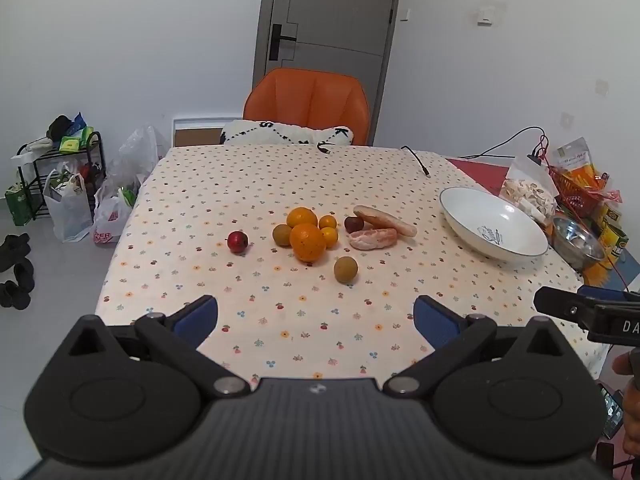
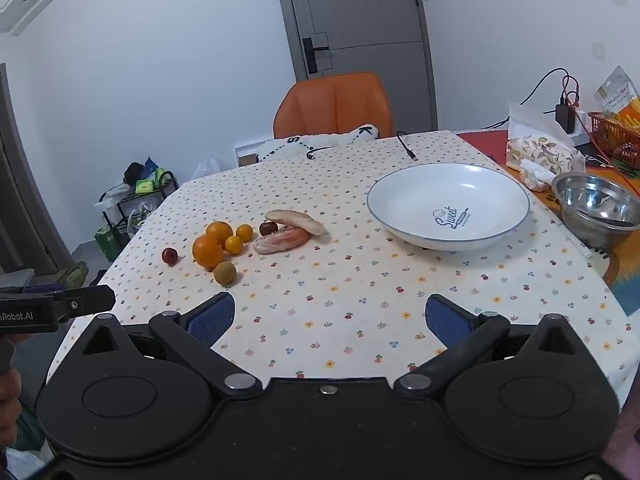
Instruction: Organize fruits
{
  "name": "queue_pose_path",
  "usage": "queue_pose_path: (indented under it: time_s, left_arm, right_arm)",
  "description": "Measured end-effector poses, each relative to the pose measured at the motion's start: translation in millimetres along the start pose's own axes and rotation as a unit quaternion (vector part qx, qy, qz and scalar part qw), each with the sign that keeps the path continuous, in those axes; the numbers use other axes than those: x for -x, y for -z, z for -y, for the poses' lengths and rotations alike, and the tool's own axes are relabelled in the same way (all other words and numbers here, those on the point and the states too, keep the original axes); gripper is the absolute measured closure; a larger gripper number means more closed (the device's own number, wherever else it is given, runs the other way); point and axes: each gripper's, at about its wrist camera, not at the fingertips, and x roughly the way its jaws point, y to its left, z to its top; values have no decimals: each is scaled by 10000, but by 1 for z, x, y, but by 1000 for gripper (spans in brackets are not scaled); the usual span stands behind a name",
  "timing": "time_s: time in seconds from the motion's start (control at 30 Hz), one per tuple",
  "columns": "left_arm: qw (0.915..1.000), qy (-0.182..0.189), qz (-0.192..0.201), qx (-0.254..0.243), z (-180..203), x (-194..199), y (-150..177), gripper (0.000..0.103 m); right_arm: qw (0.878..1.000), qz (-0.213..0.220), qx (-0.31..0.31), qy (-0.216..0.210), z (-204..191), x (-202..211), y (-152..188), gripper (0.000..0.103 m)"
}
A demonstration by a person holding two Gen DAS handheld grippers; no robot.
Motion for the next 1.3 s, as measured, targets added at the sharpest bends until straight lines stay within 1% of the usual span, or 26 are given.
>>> queue_pose_path:
  time_s: [0.03,0.13,0.33,0.5,0.83,1.3]
  left_arm:
    - [10000,2,6,-15,0,0,0,0]
    - [10000,-7,17,-22,1,-2,5,0]
    - [10000,-46,37,-37,3,1,1,0]
    - [10000,-2,-5,-51,3,1,0,0]
    - [10000,-35,-16,-64,3,1,1,0]
    - [9999,-45,33,-91,3,4,1,0]
  right_arm:
    - [9998,-1,19,187,-4,-1,0,0]
    - [9998,-41,31,189,-3,-3,1,0]
    - [9997,-53,68,207,-3,-3,3,0]
    - [9997,-65,64,228,-3,-3,2,0]
    - [9997,-70,82,226,-4,-2,2,0]
    - [9996,-60,133,248,-5,-1,1,0]
